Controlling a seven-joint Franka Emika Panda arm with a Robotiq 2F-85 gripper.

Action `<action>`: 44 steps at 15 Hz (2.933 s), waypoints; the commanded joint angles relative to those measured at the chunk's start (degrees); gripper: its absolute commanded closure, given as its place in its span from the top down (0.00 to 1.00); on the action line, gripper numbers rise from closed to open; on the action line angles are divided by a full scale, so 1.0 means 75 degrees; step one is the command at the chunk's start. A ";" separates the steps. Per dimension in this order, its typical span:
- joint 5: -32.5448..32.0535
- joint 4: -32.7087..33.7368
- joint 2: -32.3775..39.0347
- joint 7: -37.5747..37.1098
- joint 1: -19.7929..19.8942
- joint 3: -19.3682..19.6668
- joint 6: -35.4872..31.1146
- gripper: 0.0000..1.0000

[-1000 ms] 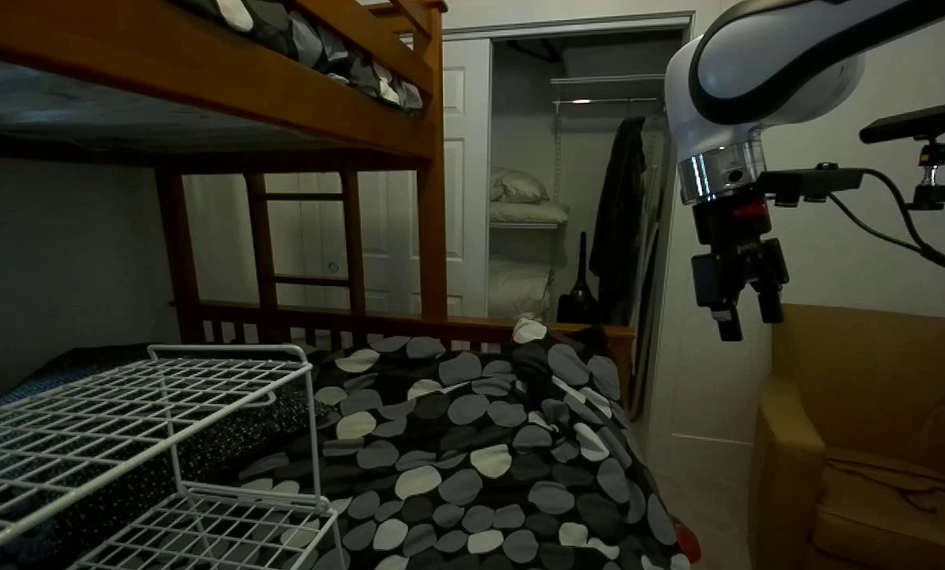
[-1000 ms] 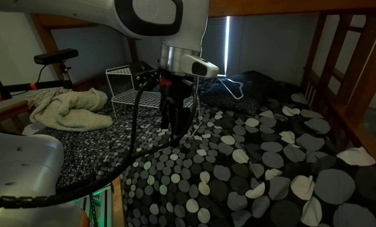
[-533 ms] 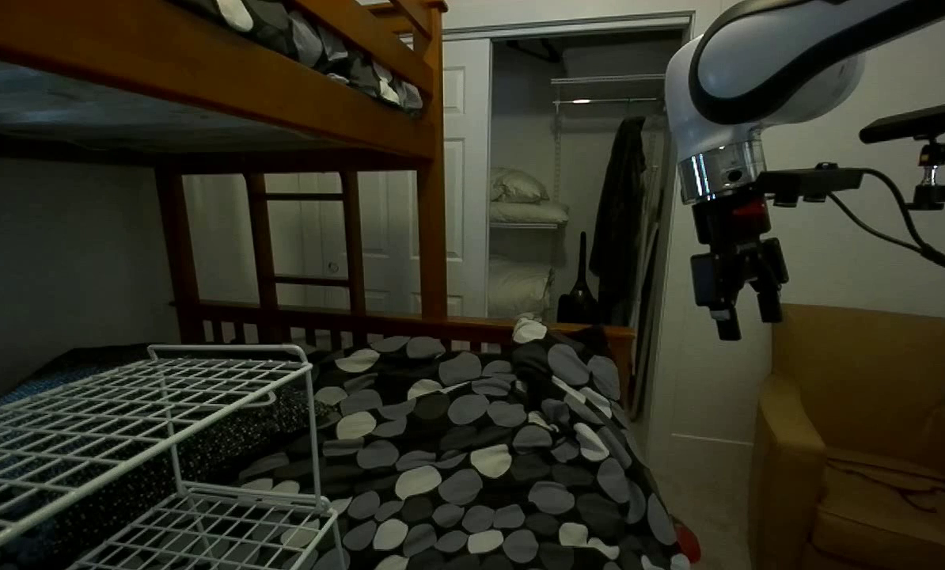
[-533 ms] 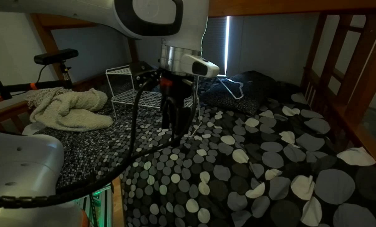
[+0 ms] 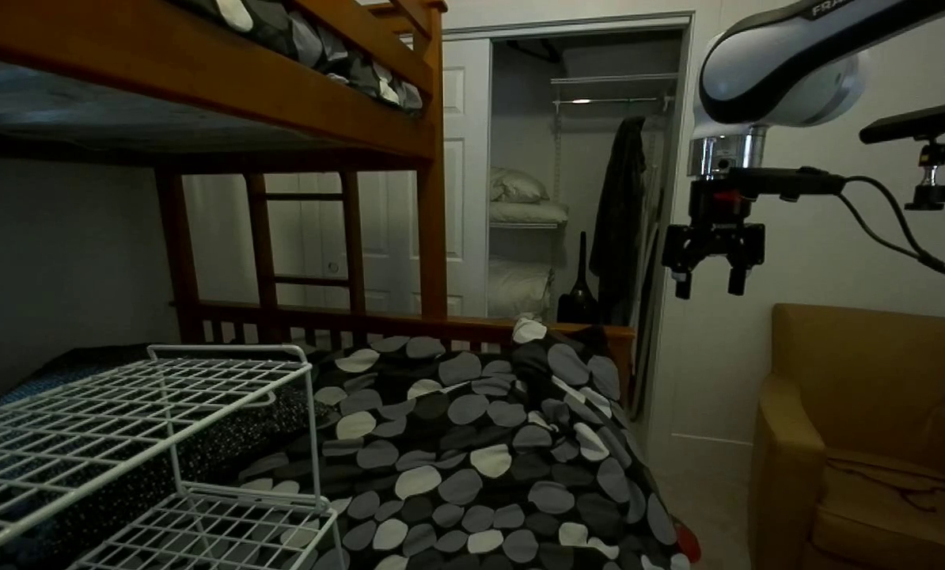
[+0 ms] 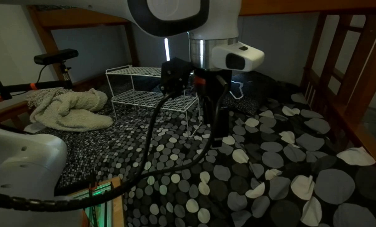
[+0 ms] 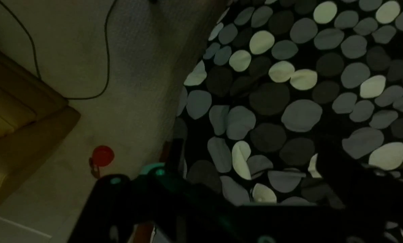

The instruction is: Pick up the bottom right corner of the black comforter and unfold it diagonally, pick up the lint roller and put it on top of the black comforter

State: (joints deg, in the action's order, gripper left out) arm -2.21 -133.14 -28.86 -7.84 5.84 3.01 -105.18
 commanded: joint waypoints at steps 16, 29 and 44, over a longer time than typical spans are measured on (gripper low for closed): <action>-0.0249 0.1001 0.1607 0.0507 -0.0169 -0.0099 0.0257 1.00; 0.0019 0.3527 0.4603 0.1758 0.0211 0.0518 -0.1514 1.00; 0.0051 0.4939 0.6083 0.1508 0.0576 0.0785 -0.1254 1.00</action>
State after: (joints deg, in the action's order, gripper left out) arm -2.59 -101.41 11.13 3.44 8.68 8.00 -115.34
